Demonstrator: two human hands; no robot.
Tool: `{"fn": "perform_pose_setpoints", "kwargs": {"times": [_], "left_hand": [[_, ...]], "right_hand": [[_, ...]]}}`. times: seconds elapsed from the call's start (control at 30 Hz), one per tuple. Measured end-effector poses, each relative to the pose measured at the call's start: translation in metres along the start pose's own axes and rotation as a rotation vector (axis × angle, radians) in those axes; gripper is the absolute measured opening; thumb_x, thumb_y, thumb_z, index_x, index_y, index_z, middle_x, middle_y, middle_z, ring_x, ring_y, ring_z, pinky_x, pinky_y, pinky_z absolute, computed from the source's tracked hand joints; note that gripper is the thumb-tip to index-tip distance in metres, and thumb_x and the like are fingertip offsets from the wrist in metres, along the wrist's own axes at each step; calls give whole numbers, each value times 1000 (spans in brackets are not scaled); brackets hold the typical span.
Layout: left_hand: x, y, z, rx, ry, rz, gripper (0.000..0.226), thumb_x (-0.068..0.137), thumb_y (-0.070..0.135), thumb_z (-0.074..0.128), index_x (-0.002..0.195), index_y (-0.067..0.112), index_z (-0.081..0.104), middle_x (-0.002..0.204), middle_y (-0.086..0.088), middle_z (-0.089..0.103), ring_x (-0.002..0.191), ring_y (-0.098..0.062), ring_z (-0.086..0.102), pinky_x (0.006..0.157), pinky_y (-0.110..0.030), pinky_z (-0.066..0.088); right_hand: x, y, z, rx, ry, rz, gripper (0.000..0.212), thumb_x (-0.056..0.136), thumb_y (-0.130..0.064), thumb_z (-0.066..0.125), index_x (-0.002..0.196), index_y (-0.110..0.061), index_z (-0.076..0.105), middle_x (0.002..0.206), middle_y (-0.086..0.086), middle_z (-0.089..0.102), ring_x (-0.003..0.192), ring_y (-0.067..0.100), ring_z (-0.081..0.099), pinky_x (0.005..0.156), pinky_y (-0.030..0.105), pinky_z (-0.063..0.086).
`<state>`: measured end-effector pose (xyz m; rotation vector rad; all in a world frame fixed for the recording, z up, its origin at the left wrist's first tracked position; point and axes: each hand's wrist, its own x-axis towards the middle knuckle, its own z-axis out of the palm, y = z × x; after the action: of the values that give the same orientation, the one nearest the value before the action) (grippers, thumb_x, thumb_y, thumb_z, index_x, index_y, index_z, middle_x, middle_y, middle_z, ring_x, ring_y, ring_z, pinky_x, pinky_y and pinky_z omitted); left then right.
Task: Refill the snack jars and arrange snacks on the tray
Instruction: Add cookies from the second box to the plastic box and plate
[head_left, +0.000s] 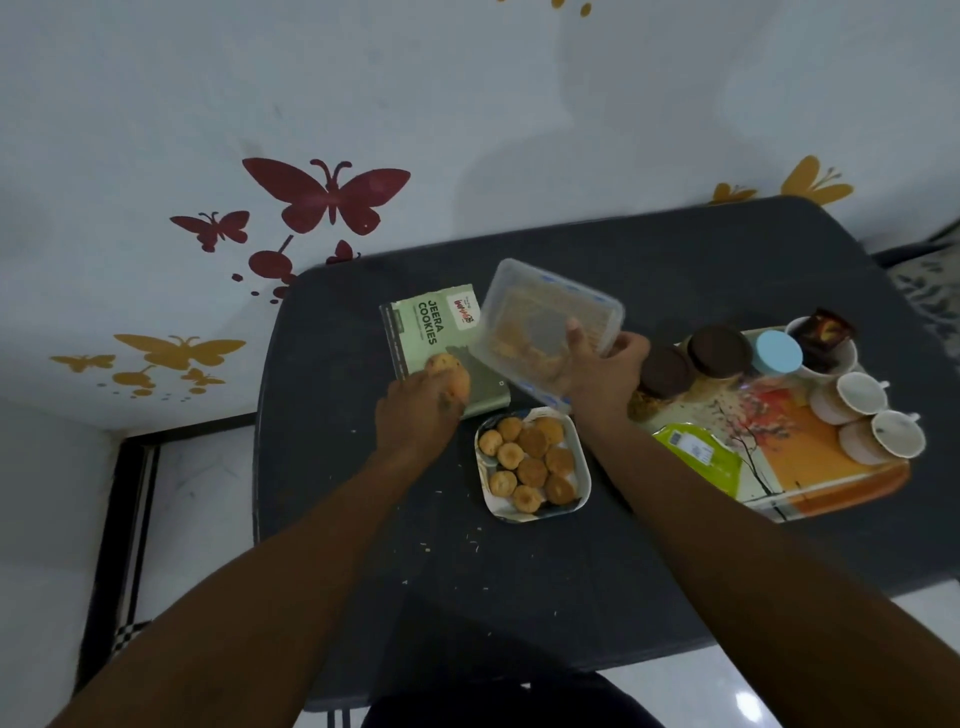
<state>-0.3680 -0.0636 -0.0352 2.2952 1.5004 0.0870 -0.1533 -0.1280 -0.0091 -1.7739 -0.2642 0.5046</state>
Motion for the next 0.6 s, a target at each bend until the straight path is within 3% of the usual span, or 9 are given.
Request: {"fn": "perform_pose_setpoints", "kwargs": {"times": [0.07, 0.13, 0.2, 0.33, 0.43, 0.5, 0.6], "left_hand": [[-5, -5, 9, 113, -80, 6, 40, 99, 46, 54, 137, 33, 58, 141, -1, 56, 126, -32, 48, 97, -48, 45], [-7, -13, 11, 179, -81, 23, 40, 99, 28, 56, 137, 35, 60, 147, 2, 52, 131, -30, 44, 99, -49, 43], [-4, -24, 7, 212, -76, 44, 45, 94, 10, 56, 133, 33, 63, 142, 2, 54, 129, -29, 46, 98, -47, 44], [10, -52, -14, 107, -146, 21, 34, 92, 2, 57, 115, 22, 71, 123, -4, 61, 119, -28, 53, 96, -45, 49], [14, -68, -28, 115, -94, -69, 21, 97, 23, 59, 113, 17, 71, 118, -7, 61, 115, -32, 58, 94, -47, 52], [11, -73, -30, 256, -57, -113, 44, 95, 45, 59, 130, 19, 58, 128, -11, 55, 119, -37, 52, 98, -54, 46], [6, -60, -23, 384, -74, -38, 71, 90, 61, 58, 149, 30, 34, 141, -13, 46, 124, -38, 45, 100, -58, 39]], "right_hand": [[4, -1, -3, -28, 48, -85, 53, 81, -51, 78, 105, -23, 41, 93, -9, 54, 77, -2, 57, 57, 6, 44], [5, -2, -4, -83, 54, -148, 54, 81, -51, 78, 107, -24, 39, 95, -7, 54, 79, -2, 56, 59, 4, 43], [4, -3, -3, -119, 32, -174, 54, 81, -50, 78, 109, -25, 39, 96, -10, 53, 79, -3, 55, 58, 3, 42], [-1, -2, 7, -193, -42, -117, 56, 79, -55, 78, 107, -26, 38, 93, -15, 52, 80, -1, 57, 58, 13, 43], [-7, 5, 17, -280, -100, -54, 57, 76, -65, 72, 105, -29, 39, 93, -10, 56, 82, 9, 62, 66, 33, 55], [-11, 5, 23, -289, -83, -66, 55, 76, -66, 70, 103, -31, 38, 92, -13, 56, 80, 6, 61, 67, 34, 56], [-16, 2, 33, -267, -61, -90, 55, 77, -64, 72, 103, -30, 38, 92, -15, 54, 79, 2, 59, 62, 26, 51]]}}
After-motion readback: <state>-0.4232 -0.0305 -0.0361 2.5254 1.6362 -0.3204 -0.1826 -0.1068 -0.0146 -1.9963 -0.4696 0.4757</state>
